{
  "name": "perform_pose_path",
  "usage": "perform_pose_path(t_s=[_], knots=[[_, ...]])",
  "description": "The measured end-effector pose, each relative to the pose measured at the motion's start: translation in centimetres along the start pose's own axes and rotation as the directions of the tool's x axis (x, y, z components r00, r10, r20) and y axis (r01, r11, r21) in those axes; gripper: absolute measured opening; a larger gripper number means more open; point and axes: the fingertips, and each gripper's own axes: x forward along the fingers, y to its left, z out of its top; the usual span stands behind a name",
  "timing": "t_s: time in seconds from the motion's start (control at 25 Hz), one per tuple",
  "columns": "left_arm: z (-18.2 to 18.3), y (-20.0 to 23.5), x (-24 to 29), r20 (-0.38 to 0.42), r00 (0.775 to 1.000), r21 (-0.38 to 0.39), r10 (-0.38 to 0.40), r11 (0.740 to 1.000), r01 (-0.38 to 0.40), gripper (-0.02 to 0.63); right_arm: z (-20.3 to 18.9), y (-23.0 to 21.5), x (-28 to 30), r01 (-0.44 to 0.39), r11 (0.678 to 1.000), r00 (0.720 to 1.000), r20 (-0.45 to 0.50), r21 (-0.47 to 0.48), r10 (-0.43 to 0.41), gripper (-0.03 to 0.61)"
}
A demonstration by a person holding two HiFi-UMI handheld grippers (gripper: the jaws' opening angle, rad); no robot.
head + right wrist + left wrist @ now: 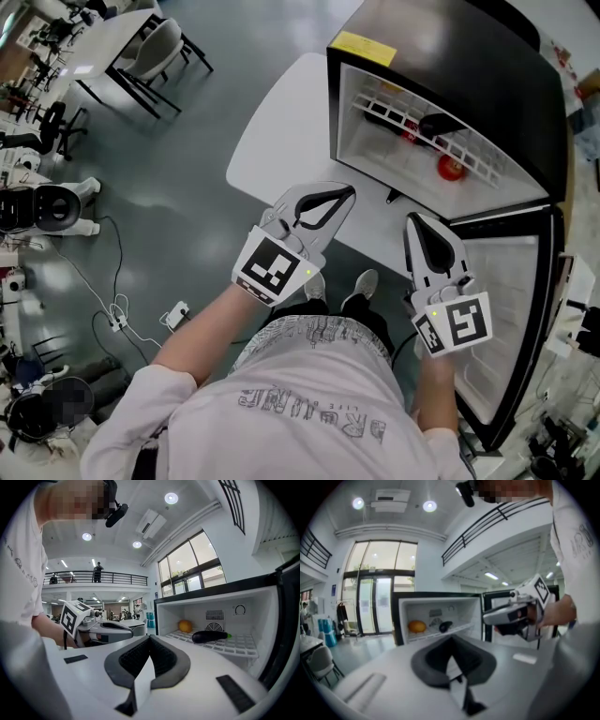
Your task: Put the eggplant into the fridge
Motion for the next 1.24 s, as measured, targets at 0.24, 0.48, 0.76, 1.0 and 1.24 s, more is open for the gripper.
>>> perform_pose_path(t_s=[0.24, 0.48, 0.76, 1.0, 1.24], knots=[[-0.01, 0.02, 0.18, -0.003, 1.0, 0.002, 0.002, 1.0, -0.002, 0.006, -0.05, -0.05, 0.05, -0.008, 1.0, 1.0, -0.001, 0.0, 0.008, 0.003], [0.19, -0.12, 0.25, -0.003, 1.0, 0.005, 0.0, 1.0, 0.0, 0.006, -0.05, -0.05, 0.01, -0.009, 1.0, 1.0, -0.002, 0.0, 0.009, 0.003], [0.4, -0.16, 0.4, -0.001, 1.0, 0.007, -0.001, 1.0, 0.001, 0.006, -0.06, -0.17, -0.04, -0.009, 1.0, 1.0, -0.003, 0.001, 0.009, 0.003], [0.4, -0.34, 0.5, 0.0, 1.0, 0.005, -0.003, 1.0, 0.003, 0.006, -0.09, -0.31, -0.14, -0.008, 1.0, 1.0, 0.0, 0.002, 0.008, 0.003], [0.53, -0.52, 0.52, -0.001, 1.0, 0.01, -0.005, 1.0, 0.005, 0.006, -0.23, -0.27, -0.23, -0.009, 1.0, 1.0, -0.003, -0.001, 0.009, 0.003]])
